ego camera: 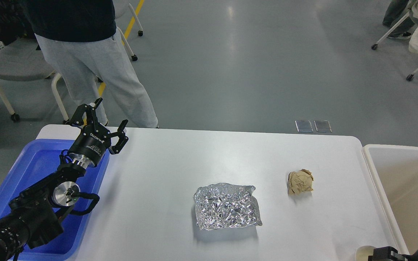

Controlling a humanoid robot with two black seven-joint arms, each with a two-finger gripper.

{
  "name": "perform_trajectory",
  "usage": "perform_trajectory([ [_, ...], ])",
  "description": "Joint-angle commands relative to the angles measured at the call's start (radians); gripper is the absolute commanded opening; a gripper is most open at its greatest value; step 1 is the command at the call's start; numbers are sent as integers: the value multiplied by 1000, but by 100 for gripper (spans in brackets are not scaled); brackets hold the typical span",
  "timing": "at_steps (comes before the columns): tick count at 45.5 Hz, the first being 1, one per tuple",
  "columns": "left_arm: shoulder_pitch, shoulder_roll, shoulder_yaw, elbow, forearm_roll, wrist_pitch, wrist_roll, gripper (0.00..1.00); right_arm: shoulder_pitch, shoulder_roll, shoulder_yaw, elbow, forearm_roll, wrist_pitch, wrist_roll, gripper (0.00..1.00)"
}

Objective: Tidy desktop

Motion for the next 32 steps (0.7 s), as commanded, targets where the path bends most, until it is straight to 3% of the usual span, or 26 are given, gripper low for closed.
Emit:
perform_trajectory([
  [1, 0, 0, 0, 0, 0, 0, 0, 100, -5, -3, 1, -14, 3, -1, 20, 44],
  [2, 0, 0, 0, 0, 0, 0, 0, 100, -5, -3, -1, -14, 3, -1, 20, 36],
  [5, 0, 0, 0, 0, 0, 0, 0, 100, -7, -3, -1, -14, 0, -1, 20, 0],
  [19, 0, 1, -1, 0, 0, 0, 0, 100, -7, -48, 9, 12, -4, 6, 29, 0],
  [27, 0, 1, -1, 0, 0, 0, 0, 100, 35, -152, 25, 106, 4, 21, 73, 0],
  [32, 0, 0, -1, 0, 0, 0, 0, 100, 111, -232, 41, 147, 22, 99, 79, 0],
])
